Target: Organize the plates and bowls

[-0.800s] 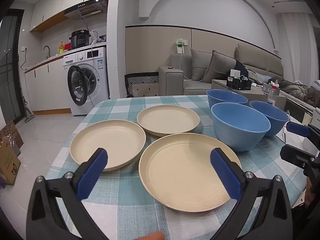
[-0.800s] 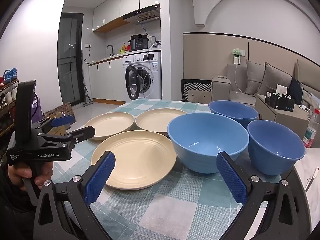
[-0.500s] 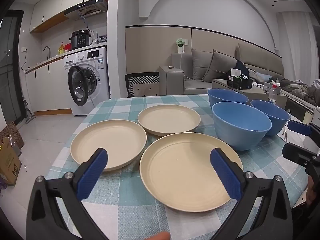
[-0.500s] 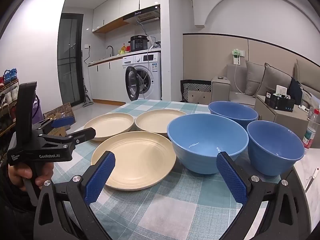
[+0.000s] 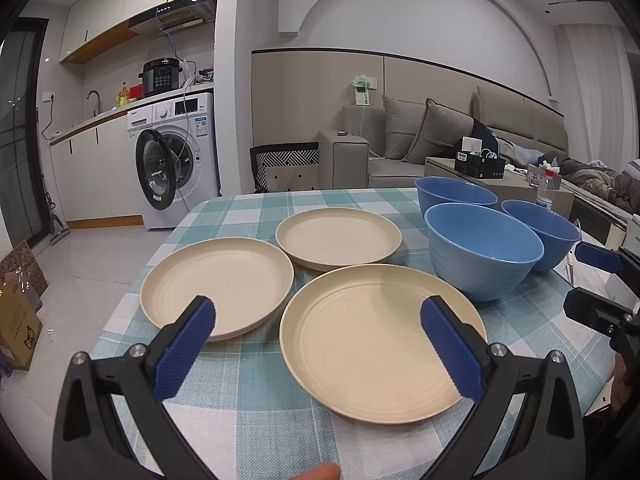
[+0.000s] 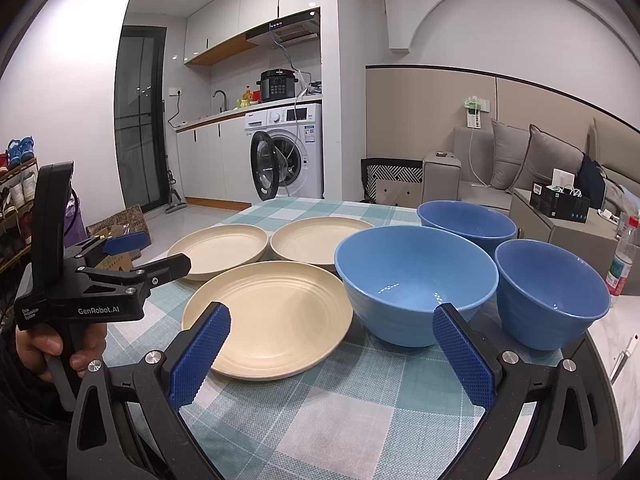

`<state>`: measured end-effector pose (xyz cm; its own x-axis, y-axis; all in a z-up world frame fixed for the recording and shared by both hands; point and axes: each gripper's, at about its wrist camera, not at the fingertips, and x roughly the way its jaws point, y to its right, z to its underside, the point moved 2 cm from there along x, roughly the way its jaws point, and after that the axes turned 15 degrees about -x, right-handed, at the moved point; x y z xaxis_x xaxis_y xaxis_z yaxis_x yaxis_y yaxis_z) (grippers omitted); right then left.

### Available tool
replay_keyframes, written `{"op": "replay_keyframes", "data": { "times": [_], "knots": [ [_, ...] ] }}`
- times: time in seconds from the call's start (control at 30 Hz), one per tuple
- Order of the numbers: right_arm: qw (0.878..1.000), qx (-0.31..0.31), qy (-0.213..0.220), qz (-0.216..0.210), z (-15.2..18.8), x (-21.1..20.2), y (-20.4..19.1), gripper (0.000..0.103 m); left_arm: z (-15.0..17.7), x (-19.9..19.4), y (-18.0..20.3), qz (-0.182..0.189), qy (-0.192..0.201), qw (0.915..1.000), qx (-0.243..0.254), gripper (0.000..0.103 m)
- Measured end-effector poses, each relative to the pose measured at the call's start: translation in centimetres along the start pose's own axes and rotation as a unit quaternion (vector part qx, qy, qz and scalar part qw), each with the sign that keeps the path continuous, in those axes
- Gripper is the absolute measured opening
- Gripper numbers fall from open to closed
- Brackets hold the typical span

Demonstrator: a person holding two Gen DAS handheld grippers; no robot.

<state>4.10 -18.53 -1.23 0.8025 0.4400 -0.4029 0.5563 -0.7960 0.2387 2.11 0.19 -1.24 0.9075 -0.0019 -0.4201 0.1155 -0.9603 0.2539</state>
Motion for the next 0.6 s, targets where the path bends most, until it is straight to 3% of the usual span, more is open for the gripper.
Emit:
{"op": "replay_keyframes", "data": {
  "times": [0.6],
  "knots": [
    [1.0, 0.0, -0.001, 0.0, 0.17, 0.13, -0.03, 0.103, -0.07, -0.06, -0.01, 0.0, 0.0, 1.0, 0.001, 0.103]
  ]
}}
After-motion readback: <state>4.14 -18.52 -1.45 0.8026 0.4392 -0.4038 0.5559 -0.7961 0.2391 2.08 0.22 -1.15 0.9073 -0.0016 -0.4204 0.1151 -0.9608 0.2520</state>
